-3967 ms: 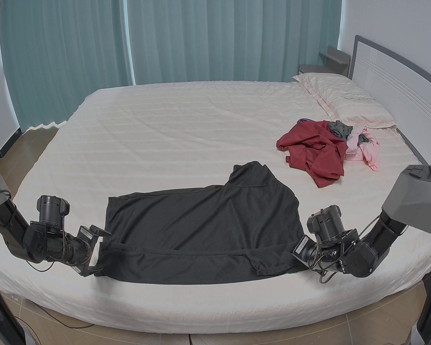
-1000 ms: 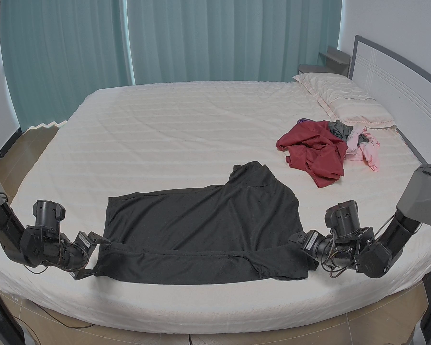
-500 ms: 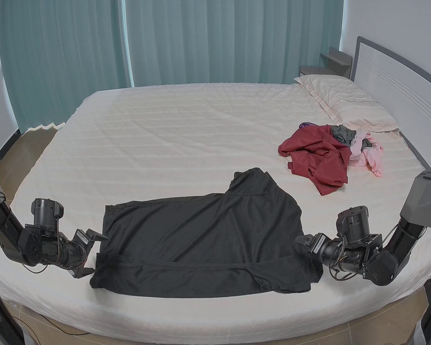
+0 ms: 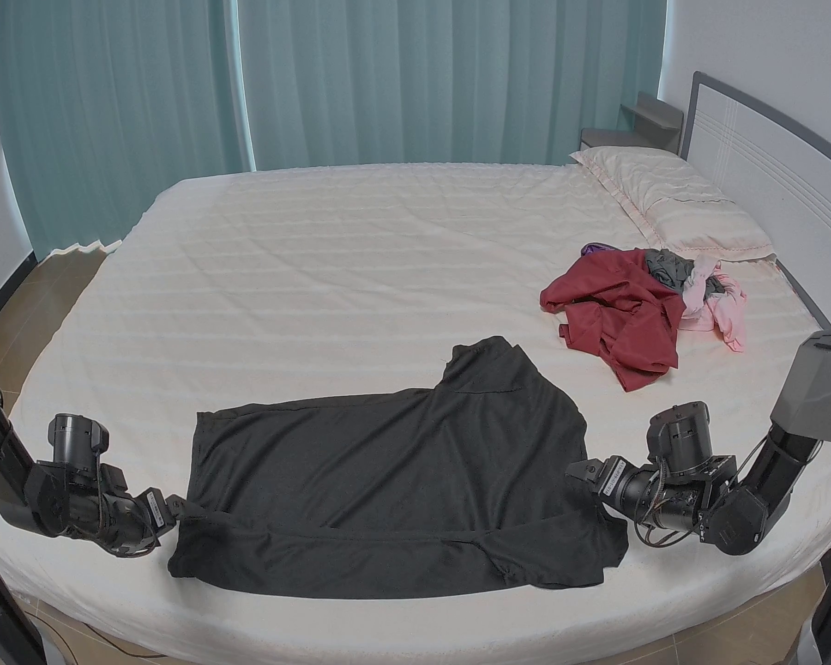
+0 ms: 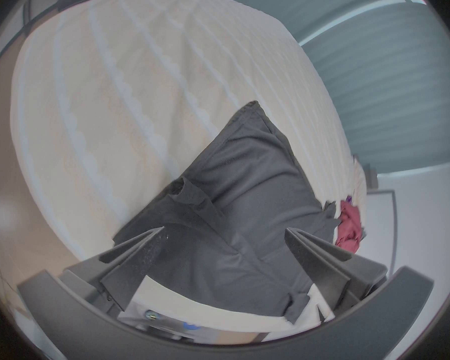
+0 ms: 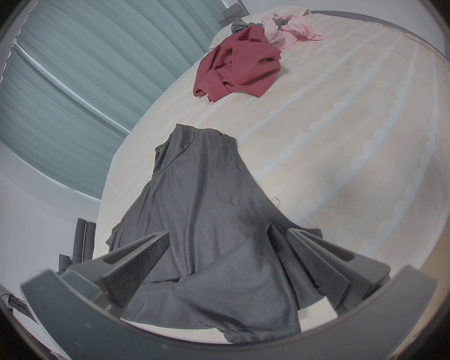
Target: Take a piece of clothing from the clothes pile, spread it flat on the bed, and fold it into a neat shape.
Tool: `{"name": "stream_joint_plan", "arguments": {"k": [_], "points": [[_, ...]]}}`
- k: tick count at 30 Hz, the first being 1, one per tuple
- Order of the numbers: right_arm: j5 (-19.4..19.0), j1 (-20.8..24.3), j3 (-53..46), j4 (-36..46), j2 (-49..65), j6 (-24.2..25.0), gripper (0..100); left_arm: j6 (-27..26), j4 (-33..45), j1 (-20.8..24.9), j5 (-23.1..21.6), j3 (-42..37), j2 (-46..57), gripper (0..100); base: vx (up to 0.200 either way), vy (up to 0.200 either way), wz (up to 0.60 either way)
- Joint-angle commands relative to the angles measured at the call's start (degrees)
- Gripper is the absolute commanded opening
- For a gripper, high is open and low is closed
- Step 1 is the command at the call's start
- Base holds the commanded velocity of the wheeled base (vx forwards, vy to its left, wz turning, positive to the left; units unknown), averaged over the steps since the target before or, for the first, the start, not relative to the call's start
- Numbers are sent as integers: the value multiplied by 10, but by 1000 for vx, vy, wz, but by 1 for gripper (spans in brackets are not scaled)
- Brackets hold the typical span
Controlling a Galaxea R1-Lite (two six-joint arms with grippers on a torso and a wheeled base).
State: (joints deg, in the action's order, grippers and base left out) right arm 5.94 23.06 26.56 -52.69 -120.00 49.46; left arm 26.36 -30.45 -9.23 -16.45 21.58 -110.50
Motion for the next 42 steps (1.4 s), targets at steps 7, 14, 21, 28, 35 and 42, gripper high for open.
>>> {"name": "stream_joint_plan", "arguments": {"k": [7, 14, 21, 28, 35, 42], "points": [[-2, 17, -23, -2, 13, -15, 100, -171, -11, -47, -12, 0, -60, 100, 0, 0, 0], [-3, 20, -27, -2, 13, -15, 100, -174, -14, -46, -45, 55, -82, 100, 0, 0, 0], [-3, 20, -27, -2, 13, -15, 100, -176, -40, -46, -60, 78, -109, 100, 0, 0, 0], [-3, 20, -27, -2, 10, -15, 100, -174, -60, -38, -68, 87, -133, 100, 0, 0, 0], [-4, 20, -27, -2, 7, -15, 100, -173, -60, -23, -73, 87, -134, 100, 0, 0, 0], [-4, 20, -27, -2, 7, -15, 100, -174, -58, -28, -47, 96, -142, 0, 0, 0, 0]]}}
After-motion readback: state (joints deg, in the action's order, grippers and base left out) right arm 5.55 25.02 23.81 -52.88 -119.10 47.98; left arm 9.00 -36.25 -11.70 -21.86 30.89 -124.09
